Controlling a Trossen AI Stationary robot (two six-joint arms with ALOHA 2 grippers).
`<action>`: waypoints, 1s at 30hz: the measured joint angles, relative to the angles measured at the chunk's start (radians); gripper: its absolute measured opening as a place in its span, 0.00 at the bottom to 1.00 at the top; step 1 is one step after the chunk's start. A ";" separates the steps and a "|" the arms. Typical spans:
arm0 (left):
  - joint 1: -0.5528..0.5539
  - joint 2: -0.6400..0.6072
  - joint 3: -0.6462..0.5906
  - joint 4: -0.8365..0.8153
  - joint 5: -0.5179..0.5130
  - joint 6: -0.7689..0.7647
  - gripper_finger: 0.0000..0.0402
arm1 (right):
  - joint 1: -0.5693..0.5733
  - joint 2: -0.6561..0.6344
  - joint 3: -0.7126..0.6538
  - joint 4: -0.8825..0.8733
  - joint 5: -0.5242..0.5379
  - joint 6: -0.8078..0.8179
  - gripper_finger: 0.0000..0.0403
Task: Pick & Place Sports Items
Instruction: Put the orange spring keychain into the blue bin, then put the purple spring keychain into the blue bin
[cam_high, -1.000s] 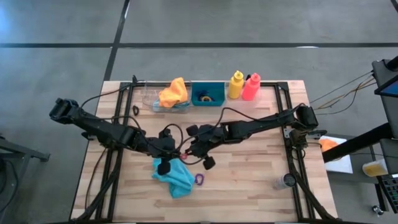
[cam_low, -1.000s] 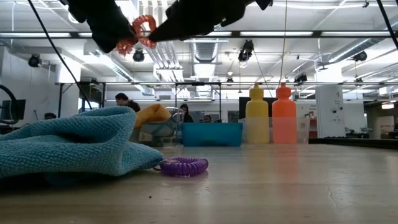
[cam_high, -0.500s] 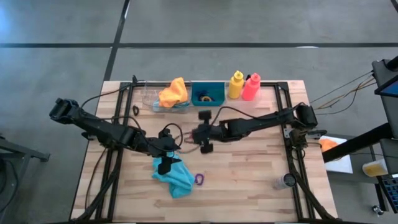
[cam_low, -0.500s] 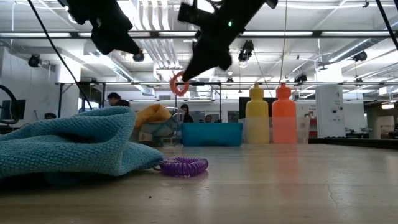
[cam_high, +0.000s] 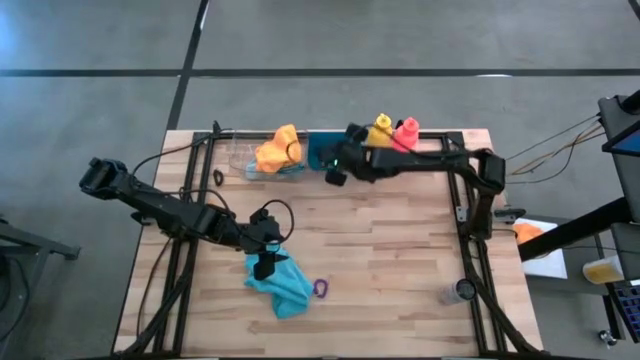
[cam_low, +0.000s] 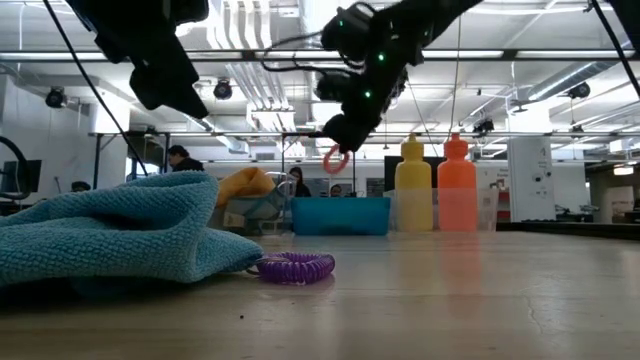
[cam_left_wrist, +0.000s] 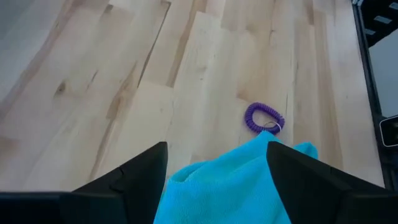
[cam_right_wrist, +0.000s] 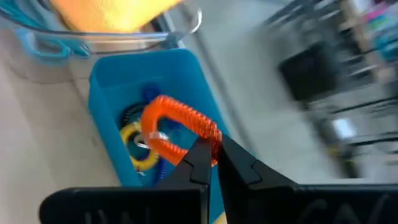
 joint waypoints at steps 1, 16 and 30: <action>0.000 0.000 0.000 0.000 0.000 0.000 0.70 | -0.025 0.000 -0.002 0.000 -0.067 0.012 0.03; 0.000 0.000 -0.001 -0.005 0.000 0.001 0.70 | -0.142 0.005 -0.007 -0.002 -0.314 0.071 0.43; -0.001 0.000 -0.001 -0.046 0.000 0.002 0.70 | 0.070 -0.004 -0.044 -0.177 -1.192 -0.098 0.71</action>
